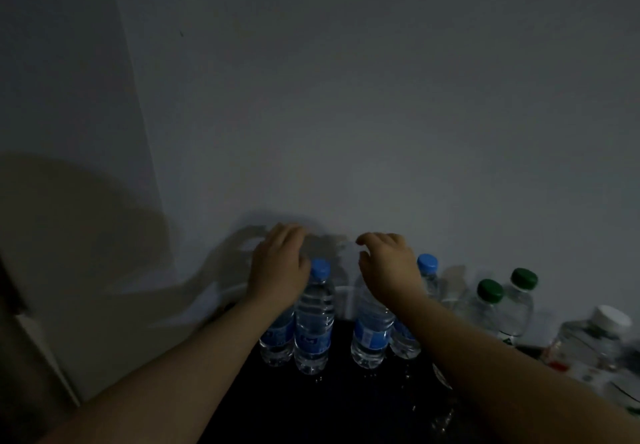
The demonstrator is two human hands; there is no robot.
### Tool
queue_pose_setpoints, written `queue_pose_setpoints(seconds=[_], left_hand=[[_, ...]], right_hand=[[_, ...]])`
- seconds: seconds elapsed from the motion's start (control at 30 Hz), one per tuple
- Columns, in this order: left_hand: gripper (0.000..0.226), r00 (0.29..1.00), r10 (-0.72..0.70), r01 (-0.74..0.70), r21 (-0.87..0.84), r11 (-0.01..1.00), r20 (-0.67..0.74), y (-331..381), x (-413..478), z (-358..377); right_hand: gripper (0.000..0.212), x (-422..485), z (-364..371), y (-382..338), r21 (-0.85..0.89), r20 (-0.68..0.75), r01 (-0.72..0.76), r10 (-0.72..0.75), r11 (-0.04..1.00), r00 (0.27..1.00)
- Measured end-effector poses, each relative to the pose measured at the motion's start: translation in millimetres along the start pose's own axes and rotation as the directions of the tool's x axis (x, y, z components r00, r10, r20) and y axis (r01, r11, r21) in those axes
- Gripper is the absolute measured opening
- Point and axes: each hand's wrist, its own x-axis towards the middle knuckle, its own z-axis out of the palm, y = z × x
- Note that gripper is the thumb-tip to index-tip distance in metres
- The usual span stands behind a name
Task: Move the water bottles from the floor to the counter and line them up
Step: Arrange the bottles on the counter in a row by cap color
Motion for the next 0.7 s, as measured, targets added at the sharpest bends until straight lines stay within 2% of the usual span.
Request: queue_pose_setpoints(seconds=[0.07, 0.13, 0.17, 0.3, 0.7], left_hand=[[0.043, 0.988, 0.049, -0.059, 0.067, 0.996, 0.150, 16, 0, 3], [0.047, 0.930, -0.001, -0.070, 0.178, 0.982, 0.368, 24, -2, 9], [0.047, 0.906, -0.027, -0.081, 0.238, 0.968, 0.422, 24, -2, 11], [0.045, 0.904, -0.066, -0.088, 0.334, 0.939, 0.422, 25, -3, 14], [0.047, 0.872, -0.072, -0.086, 0.296, 0.951, 0.484, 25, 0, 9]], right_hand=[[0.041, -1, 3, 10, -0.027, 0.162, -0.054, 0.058, 0.998, 0.985], [0.045, -2, 6, 15, -0.005, 0.279, -0.076, 0.074, 0.997, 0.957], [0.046, -2, 6, 17, 0.009, 0.296, -0.077, 0.071, 0.997, 0.953], [0.049, -1, 2, 19, 0.043, 0.291, -0.089, 0.072, 0.995, 0.954], [0.036, -4, -3, 4, 0.126, 0.169, -0.104, 0.082, 0.987, 0.982]])
